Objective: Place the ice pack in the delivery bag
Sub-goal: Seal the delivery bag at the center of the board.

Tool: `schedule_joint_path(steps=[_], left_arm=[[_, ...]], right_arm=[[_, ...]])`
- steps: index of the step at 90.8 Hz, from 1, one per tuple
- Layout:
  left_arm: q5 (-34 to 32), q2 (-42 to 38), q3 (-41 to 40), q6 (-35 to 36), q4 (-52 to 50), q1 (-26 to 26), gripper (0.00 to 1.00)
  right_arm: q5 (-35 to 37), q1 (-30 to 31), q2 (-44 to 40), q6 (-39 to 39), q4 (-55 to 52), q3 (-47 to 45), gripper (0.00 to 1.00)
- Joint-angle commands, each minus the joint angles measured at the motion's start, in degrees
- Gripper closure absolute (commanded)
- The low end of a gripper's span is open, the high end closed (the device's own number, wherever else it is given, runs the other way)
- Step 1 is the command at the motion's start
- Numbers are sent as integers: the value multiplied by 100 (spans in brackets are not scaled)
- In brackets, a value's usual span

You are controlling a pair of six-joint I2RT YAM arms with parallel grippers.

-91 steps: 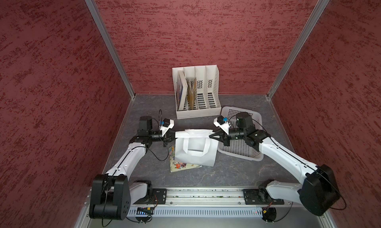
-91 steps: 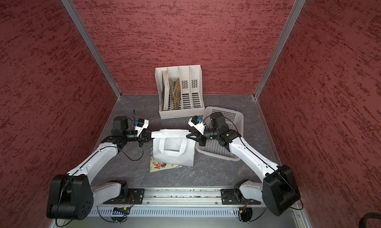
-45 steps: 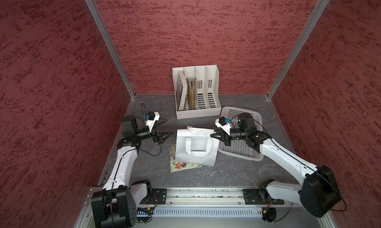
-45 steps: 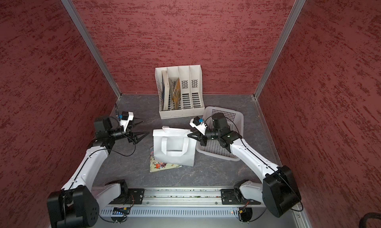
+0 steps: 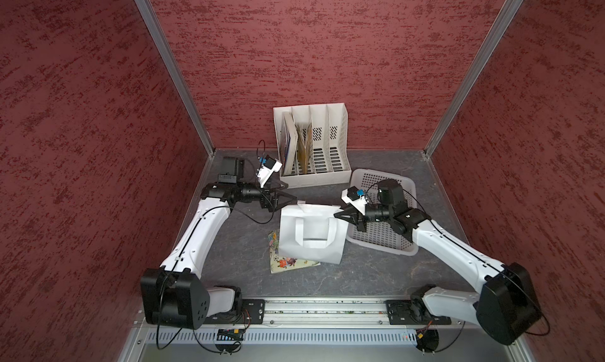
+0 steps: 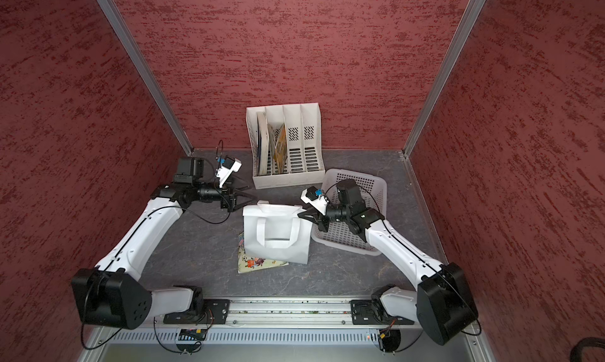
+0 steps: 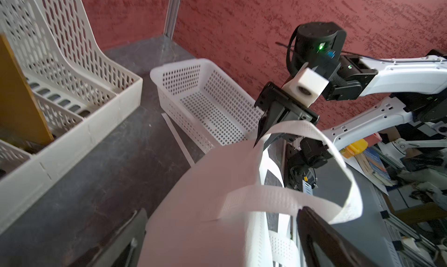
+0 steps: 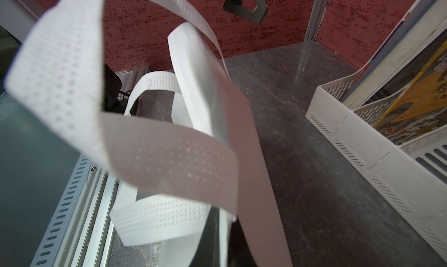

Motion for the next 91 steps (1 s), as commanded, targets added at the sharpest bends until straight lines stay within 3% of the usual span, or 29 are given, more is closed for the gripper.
schedule_joint_path(steps=[1, 29, 38, 45, 49, 56, 76, 84, 91], left_arm=[[-323, 84, 125, 642, -941, -103, 1], [-146, 323, -3, 924, -1067, -300, 17], [-138, 484, 83, 952, -1047, -329, 31], [-56, 620, 227, 1021, -1111, -321, 49], [-48, 687, 290, 1083, -1156, -316, 74], [-36, 706, 299, 1211, -1207, -306, 100], [24, 300, -207, 1587, -932, -219, 100], [-121, 71, -356, 1582, -704, -309, 100], [-151, -96, -466, 1591, -452, -430, 100]], right_arm=[[87, -48, -80, -123, -14, 94, 100], [91, -48, -72, -84, 13, 131, 100], [85, -47, -71, -88, 0, 139, 100], [92, -47, -86, -109, -33, 145, 100], [105, -47, -115, -118, -52, 151, 100], [143, -47, -146, -125, -74, 134, 100], [294, -48, -225, 46, -77, 102, 100], [224, -13, -106, 149, -304, 328, 69], [357, 239, 107, -175, -906, 754, 55]])
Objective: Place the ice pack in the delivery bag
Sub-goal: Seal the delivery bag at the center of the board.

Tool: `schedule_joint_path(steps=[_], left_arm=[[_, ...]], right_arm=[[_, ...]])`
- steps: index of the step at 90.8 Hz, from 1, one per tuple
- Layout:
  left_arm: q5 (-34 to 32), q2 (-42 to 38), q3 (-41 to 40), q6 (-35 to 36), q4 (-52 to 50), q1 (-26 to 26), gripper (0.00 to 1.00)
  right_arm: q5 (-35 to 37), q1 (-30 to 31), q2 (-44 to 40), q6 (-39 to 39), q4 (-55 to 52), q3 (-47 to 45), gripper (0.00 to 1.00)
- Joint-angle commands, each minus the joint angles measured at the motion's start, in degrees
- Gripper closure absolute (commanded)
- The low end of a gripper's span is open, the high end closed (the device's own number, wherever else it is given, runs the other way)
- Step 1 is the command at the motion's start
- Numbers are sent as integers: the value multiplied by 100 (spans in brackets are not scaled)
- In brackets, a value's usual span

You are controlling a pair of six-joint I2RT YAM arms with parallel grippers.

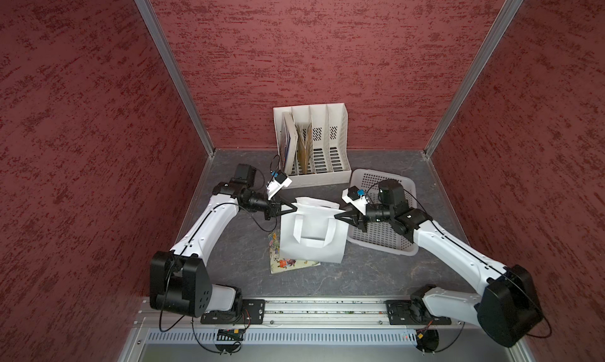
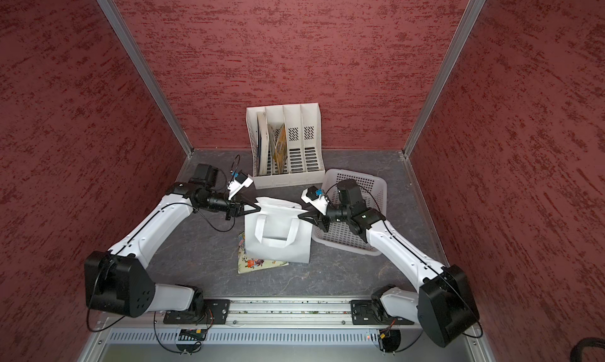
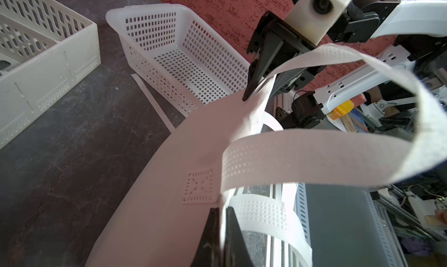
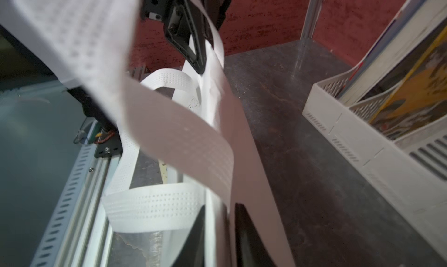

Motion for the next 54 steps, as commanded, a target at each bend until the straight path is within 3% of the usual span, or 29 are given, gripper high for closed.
schedule_joint_path(steps=[1, 13, 31, 42, 45, 50, 54], left_arm=[[-125, -306, -180, 173, 356, -127, 100], [-126, -333, -207, 148, 528, -276, 100], [-153, -271, -105, 168, 404, -309, 100], [-157, -285, -109, 218, 422, -309, 100], [-161, -273, -115, 246, 410, -301, 100], [-189, -264, -121, 319, 348, -248, 100], [-180, -271, -137, 360, 315, -173, 100]], right_arm=[[245, 270, 189, -233, -723, 686, 52], [628, 673, 667, -537, -1363, 1492, 42], [876, 952, 1116, -917, -2087, 2286, 45], [880, 997, 1389, -1030, -2451, 2534, 62], [891, 996, 1426, -1029, -2509, 2568, 72], [974, 997, 1459, -988, -2559, 2603, 98], [1078, 990, 1429, -930, -2551, 2559, 100]])
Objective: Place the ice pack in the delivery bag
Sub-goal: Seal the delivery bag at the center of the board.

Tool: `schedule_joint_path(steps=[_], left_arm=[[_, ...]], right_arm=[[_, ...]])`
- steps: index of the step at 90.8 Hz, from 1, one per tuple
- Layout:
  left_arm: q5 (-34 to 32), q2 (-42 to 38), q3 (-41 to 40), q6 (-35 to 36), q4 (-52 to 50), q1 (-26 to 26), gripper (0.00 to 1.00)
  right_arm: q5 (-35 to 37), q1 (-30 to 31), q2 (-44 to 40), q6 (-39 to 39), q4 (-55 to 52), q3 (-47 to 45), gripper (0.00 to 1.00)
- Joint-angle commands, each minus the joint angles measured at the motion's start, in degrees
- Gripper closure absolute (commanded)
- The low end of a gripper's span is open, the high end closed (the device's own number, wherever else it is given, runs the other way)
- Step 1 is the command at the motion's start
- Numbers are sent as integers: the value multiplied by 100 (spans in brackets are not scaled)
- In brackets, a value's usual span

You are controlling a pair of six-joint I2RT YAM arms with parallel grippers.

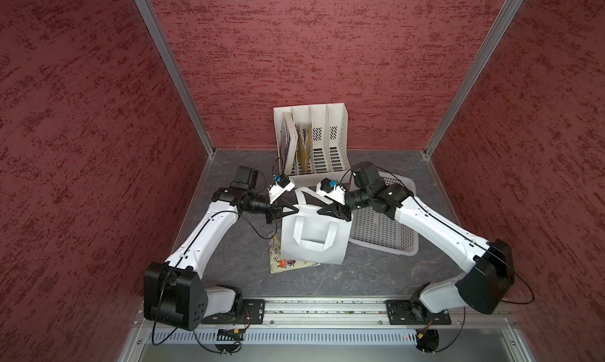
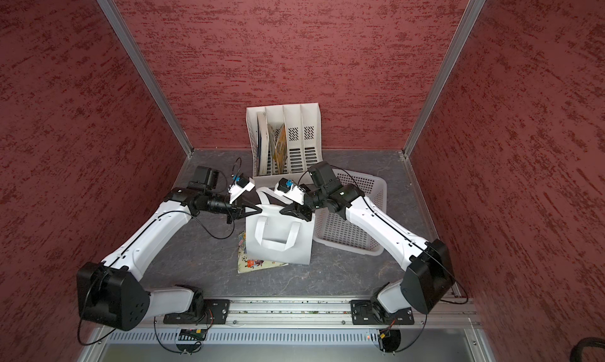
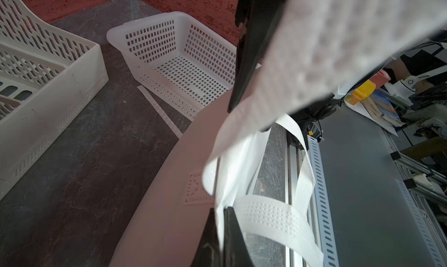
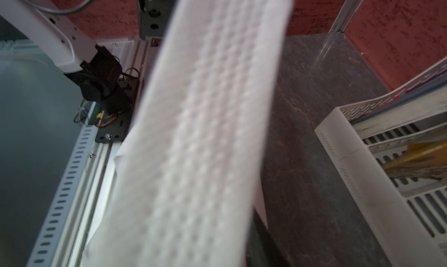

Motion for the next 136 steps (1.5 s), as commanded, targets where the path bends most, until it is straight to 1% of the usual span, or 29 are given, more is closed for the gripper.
schedule_joint_path(steps=[1, 10, 11, 16, 19, 24, 30, 38, 45, 49, 56, 61, 66, 73, 76, 80, 84, 87, 91, 93, 98, 111, 117, 118, 120, 124, 126, 130, 136], left_arm=[[114, 4, 37, 241, -98, 90, 100], [261, -11, 84, 278, -112, 166, 100], [271, -10, 86, 272, -101, 164, 98], [295, 5, 87, 93, 139, 81, 64], [315, 35, 68, -49, 286, -21, 50], [315, 122, 45, -141, 520, -227, 37], [275, 297, 63, -317, 799, -442, 32], [246, 562, 173, -445, 973, -670, 33], [286, 775, 285, -457, 1023, -786, 41], [364, 922, 391, -406, 957, -831, 51], [494, 1139, 588, -344, 789, -840, 84], [566, 1233, 663, -248, 612, -823, 100], [587, 1234, 632, -252, 627, -795, 100], [580, 1146, 497, -285, 737, -704, 100], [575, 1079, 436, -336, 794, -663, 100], [562, 995, 353, -419, 884, -609, 100], [529, 911, 274, -457, 939, -567, 100], [504, 854, 234, -507, 992, -555, 100], [449, 786, 171, -531, 1037, -555, 100], [439, 754, 138, -542, 1056, -551, 100], [419, 692, 70, -543, 1077, -552, 100], [379, 541, -48, -558, 1129, -496, 100], [355, 435, -52, -630, 1165, -447, 100], [349, 419, -48, -653, 1176, -437, 98], [351, 374, -51, -682, 1185, -418, 90], [354, 268, -43, -675, 1153, -391, 73], [343, 224, -50, -660, 1134, -385, 67], [305, 127, -77, -651, 1124, -357, 59], [264, 23, -139, -631, 1092, -312, 57]], right_arm=[[300, 10, 43, -21, -395, 55, 100], [351, -1, -97, 25, -185, -175, 100], [344, 0, -98, 37, -156, -192, 100], [279, 5, -101, 81, -74, -229, 100], [205, -3, -99, 107, -41, -239, 100], [78, 8, -97, 143, 31, -262, 100], [-14, 9, -272, 196, 194, -323, 100], [-59, 5, -353, 263, 417, -415, 100], [-68, 7, -398, 296, 513, -464, 100], [-84, 9, -406, 302, 520, -469, 100], [-64, 9, -411, 338, 496, -478, 100], [0, 7, -429, 394, 496, -502, 100], [148, 9, -473, 459, 491, -548, 98], [423, -3, -632, 526, 505, -703, 73], [516, -19, -739, 528, 494, -794, 65], [631, -46, -866, 534, 471, -894, 58], [724, -71, -955, 539, 393, -986, 56], [809, -83, -1003, 541, 321, -1029, 57], [863, -93, -1013, 526, 199, -1044, 63], [863, -102, -1009, 530, 136, -1037, 71], [897, -114, -981, 582, 46, -1022, 100], [1263, -118, -1131, 789, 350, -1182, 100], [1205, -163, -1207, 905, 502, -1258, 100], [1175, -169, -1215, 929, 512, -1252, 100], [1121, -180, -1222, 962, 509, -1247, 100], [1007, -193, -1274, 976, 452, -1227, 68], [967, -193, -1316, 967, 419, -1232, 60], [957, -202, -1423, 924, 359, -1272, 50], [1053, -219, -1561, 847, 289, -1390, 48]])
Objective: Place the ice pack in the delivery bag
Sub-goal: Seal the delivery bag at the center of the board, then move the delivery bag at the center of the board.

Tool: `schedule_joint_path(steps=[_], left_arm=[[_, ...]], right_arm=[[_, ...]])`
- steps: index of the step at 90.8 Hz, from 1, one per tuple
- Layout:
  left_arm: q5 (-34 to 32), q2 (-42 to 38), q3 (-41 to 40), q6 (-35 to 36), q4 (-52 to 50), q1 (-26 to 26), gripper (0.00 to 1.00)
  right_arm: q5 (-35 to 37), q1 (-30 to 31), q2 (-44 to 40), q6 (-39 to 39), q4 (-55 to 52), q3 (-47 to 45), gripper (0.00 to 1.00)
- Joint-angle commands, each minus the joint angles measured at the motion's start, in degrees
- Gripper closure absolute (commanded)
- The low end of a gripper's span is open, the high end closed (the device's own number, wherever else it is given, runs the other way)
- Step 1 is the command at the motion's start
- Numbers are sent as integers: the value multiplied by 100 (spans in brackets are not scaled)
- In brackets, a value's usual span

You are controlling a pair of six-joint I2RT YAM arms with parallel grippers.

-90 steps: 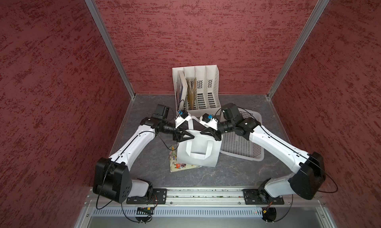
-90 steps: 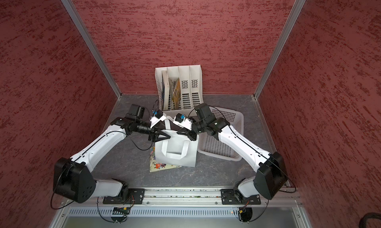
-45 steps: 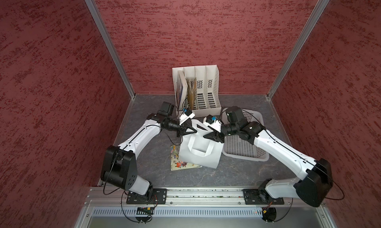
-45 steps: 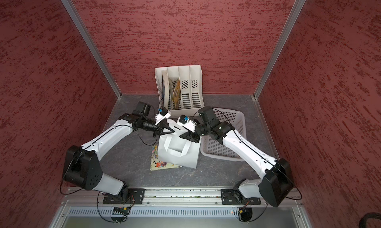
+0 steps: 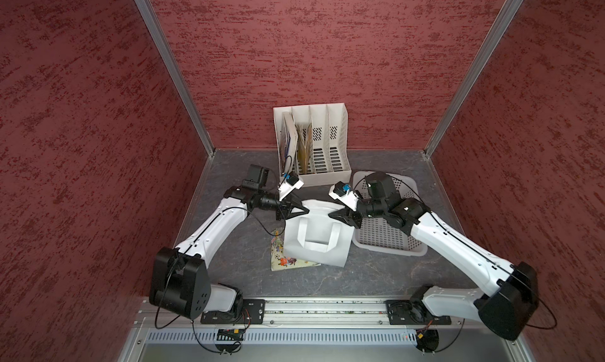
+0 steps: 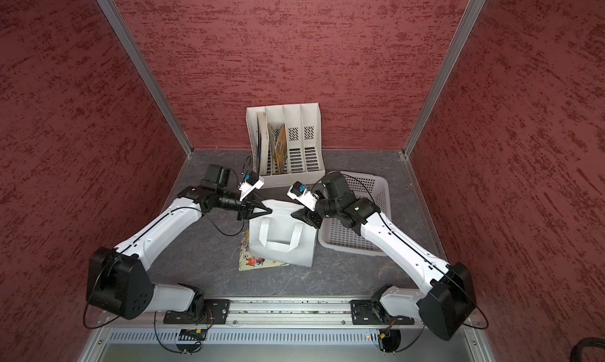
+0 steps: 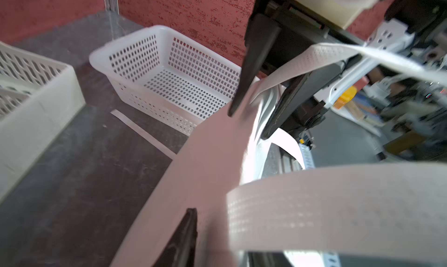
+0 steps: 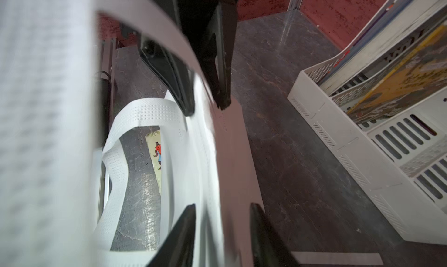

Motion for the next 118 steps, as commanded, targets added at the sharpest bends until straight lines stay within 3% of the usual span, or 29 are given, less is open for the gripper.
schedule_joint_path(steps=[1, 12, 17, 22, 27, 48, 57, 73, 85, 90, 96, 103, 108, 110, 114, 118], left_arm=[[-49, -275, -113, -10, 0, 84, 57], [-97, -298, -163, 208, -297, 135, 60], [-105, -275, -166, 348, -459, 160, 65], [-142, -243, -167, 526, -637, 186, 83], [-203, -210, -158, 684, -792, 230, 100], [-295, -514, -212, 521, -515, 530, 100], [-627, -717, -277, 229, -51, 571, 100], [-1662, -798, -494, -294, 977, 574, 100], [-1917, -669, -422, -742, 1429, 514, 100], [-2079, -613, -357, -919, 1534, 437, 82], [-2198, -583, -231, -970, 1427, 371, 68], [-2397, -713, -105, -1252, 1323, 377, 42], [-2714, -949, -20, -1482, 1226, 384, 15], [-2903, -1070, 15, -1537, 1187, 392, 5], [-3223, -1346, 65, -1653, 1130, 442, 0], [-3675, -1745, 61, -1835, 1182, 511, 0]], right_arm=[[200, -66, -312, 10, -220, -171, 48], [254, -136, -346, -77, -465, -200, 59], [238, -164, -307, -118, -580, -163, 78], [202, -178, -300, -164, -660, -130, 100], [222, -186, -356, -154, -569, -181, 100], [166, -229, -327, -50, -63, -177, 100], [403, -232, -118, -91, 528, -95, 100], [593, -371, 1000, -249, 1338, 610, 100], [556, -437, 1577, -226, 1546, 1113, 100], [590, -463, 1658, -220, 1550, 1228, 100], [561, -492, 1673, -213, 1432, 1342, 100], [516, -499, 1535, -135, 1293, 1354, 79], [508, -500, 1245, -5, 1157, 1296, 53], [542, -490, 1009, 43, 1131, 1187, 37], [645, -487, 613, 129, 1115, 924, 7], [824, -488, 10, 200, 1087, 481, 2]])
